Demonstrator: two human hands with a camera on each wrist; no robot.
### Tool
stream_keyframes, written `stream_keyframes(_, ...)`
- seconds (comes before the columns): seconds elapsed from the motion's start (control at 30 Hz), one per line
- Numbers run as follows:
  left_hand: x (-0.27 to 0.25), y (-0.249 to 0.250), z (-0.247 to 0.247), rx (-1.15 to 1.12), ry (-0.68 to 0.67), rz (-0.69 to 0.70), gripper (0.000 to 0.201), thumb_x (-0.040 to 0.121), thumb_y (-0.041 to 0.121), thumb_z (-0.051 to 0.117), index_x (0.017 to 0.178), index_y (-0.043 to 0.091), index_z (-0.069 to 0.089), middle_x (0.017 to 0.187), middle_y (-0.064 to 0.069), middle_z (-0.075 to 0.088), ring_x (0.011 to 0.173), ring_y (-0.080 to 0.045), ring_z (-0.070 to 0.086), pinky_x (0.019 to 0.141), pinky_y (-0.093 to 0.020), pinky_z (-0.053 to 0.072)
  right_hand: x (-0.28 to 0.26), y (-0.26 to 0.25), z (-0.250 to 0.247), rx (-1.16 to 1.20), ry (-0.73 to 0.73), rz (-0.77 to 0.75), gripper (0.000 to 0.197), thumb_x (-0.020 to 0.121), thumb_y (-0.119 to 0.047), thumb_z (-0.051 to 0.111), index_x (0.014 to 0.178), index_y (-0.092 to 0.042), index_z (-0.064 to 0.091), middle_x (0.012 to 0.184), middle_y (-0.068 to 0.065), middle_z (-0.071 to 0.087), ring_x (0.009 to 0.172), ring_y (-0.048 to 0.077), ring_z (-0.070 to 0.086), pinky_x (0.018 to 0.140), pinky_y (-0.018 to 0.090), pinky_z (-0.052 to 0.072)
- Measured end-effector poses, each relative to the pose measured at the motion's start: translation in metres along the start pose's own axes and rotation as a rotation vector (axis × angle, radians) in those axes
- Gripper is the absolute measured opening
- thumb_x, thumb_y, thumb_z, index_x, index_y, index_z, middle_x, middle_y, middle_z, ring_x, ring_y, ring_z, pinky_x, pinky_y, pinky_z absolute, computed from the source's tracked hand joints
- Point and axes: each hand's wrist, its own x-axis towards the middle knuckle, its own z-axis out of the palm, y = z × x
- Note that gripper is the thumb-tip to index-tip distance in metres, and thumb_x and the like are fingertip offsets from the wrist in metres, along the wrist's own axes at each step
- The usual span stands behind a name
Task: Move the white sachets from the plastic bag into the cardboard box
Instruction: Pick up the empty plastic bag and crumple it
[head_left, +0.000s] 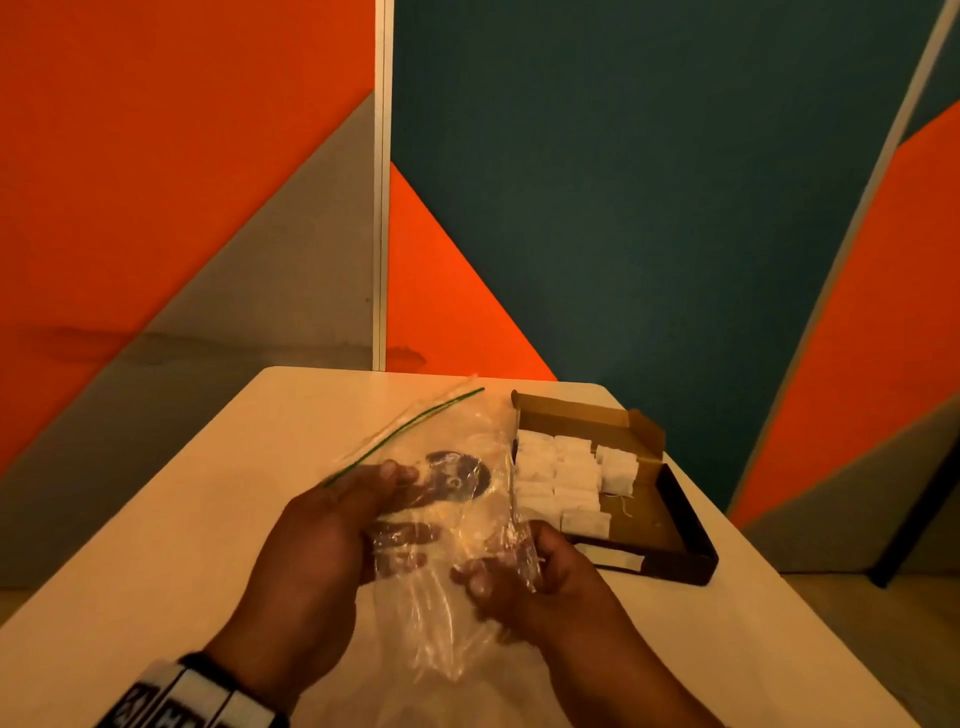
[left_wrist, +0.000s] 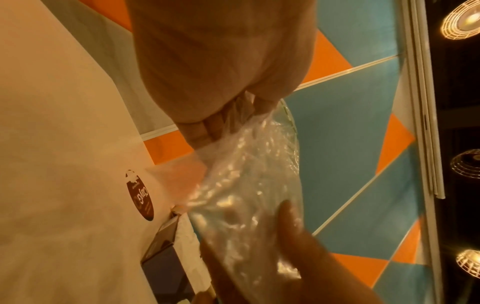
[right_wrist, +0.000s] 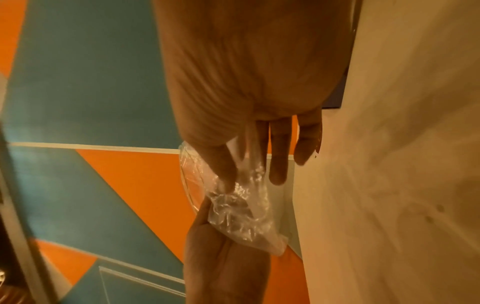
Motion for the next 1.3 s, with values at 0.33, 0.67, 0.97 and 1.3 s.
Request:
stream_keyframes(0.33, 0.011, 0.02, 0.002, 0.017, -0.037, 0.088, 0.039, 0.085, 0.038, 0.061, 0.104, 0.005, 0.071, 0.101, -0.014, 0.076, 0.088, -0.036, 0.073, 0.081, -0.048, 0.052, -0.006, -0.003, -0.007, -0.172, -0.088, 0.039, 0.027, 0.081, -0.008, 0.075, 0.104, -0.013, 0.061, 0.085, 0.007, 0.077, 0.07, 0.015, 0.07, 0.076, 0.025, 0.058)
stream_keyframes(0.67, 0.028, 0.023, -0.005, -0.072, -0.042, 0.057, 0.042, 0.088, 0.043, 0.059, 0.106, 0.007, 0.071, 0.108, -0.017, 0.074, 0.092, -0.041, 0.069, 0.075, -0.043, 0.054, 0.001, 0.006, -0.016, 0.145, -0.071, 0.065, 0.054, 0.063, -0.005, 0.085, 0.111, -0.013, 0.062, 0.092, 0.016, 0.075, 0.083, 0.031, 0.072, 0.075, 0.037, 0.059)
stream_keyframes(0.97, 0.033, 0.022, -0.003, -0.167, -0.043, 0.018, 0.036, 0.094, 0.046, 0.053, 0.103, 0.016, 0.069, 0.11, -0.01, 0.074, 0.093, -0.037, 0.07, 0.072, -0.04, 0.052, 0.015, 0.034, -0.003, 0.556, -0.169, 0.157, 0.107, 0.023, -0.018, 0.101, 0.121, -0.008, 0.057, 0.11, 0.025, 0.07, 0.1, 0.042, 0.068, 0.078, 0.049, 0.056)
stream_keyframes(1.3, 0.043, 0.023, -0.002, -0.189, -0.048, 0.032, 0.037, 0.094, 0.047, 0.051, 0.1, 0.015, 0.068, 0.11, -0.008, 0.075, 0.09, -0.035, 0.073, 0.064, -0.036, 0.054, 0.019, 0.026, 0.009, -0.02, -0.165, 0.142, 0.014, 0.092, -0.014, 0.062, 0.096, -0.012, 0.076, 0.094, 0.003, 0.077, 0.084, 0.022, 0.074, 0.081, 0.038, 0.058)
